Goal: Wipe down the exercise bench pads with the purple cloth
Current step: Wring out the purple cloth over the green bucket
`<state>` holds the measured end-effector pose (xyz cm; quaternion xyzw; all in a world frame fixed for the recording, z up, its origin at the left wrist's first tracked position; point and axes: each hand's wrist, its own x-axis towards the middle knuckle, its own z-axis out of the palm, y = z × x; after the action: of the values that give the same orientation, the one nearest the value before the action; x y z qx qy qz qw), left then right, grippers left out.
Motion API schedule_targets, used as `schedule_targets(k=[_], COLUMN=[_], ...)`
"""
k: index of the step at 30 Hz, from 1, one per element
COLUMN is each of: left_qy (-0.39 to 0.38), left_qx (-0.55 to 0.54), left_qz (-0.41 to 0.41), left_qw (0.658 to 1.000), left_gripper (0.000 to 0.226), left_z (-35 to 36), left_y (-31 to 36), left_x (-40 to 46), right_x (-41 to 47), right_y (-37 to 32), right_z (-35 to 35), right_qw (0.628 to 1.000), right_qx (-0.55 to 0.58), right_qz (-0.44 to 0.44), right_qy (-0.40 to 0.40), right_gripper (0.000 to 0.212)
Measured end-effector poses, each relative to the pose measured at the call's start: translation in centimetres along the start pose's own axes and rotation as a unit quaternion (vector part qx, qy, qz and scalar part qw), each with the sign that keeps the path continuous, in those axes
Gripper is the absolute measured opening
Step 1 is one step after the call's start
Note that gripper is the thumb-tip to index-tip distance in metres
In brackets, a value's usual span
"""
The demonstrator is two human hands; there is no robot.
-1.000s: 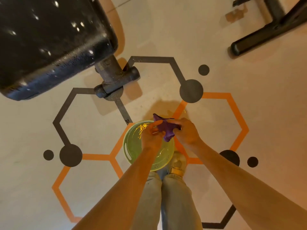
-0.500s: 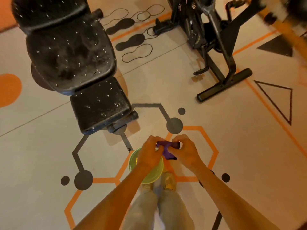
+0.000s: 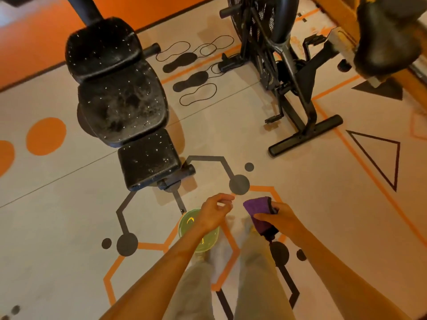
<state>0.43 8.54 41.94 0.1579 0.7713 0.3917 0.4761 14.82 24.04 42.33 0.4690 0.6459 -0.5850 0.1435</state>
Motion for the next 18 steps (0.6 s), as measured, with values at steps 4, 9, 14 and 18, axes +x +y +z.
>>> schedule_targets(k=[4,9,14,18], left_qy=[0.041,0.096,0.123,0.127], left_qx=[0.019,0.006,-0.026,-0.058], left_qz=[-0.09,-0.174,-0.25,-0.304], left_qw=[0.995,0.98,0.96,0.942], left_gripper=[0.022,0.017,0.015,0.019], left_z=[0.1,-0.3,-1.0,-1.5], left_y=[-0.2,-2.0,-4.6,-6.8], left_x=[0.2,-0.8,-1.8,-0.9], right_x=[-1.0,-0.3,3.7,8.7], right_y=[3.0,4.7,1.2,-3.9], right_z=[-5.7,-12.0,-15.4,-16.2], right_qw=[0.998,0.992,0.991,0.992], right_qx=[-0.026,-0.019,-0.025,-0.06], right_qz=[0.058,0.123,0.125,0.102], right_qy=[0.014,0.032,0.043,0.03], right_gripper=[0.035,0.033,0.029,0.014])
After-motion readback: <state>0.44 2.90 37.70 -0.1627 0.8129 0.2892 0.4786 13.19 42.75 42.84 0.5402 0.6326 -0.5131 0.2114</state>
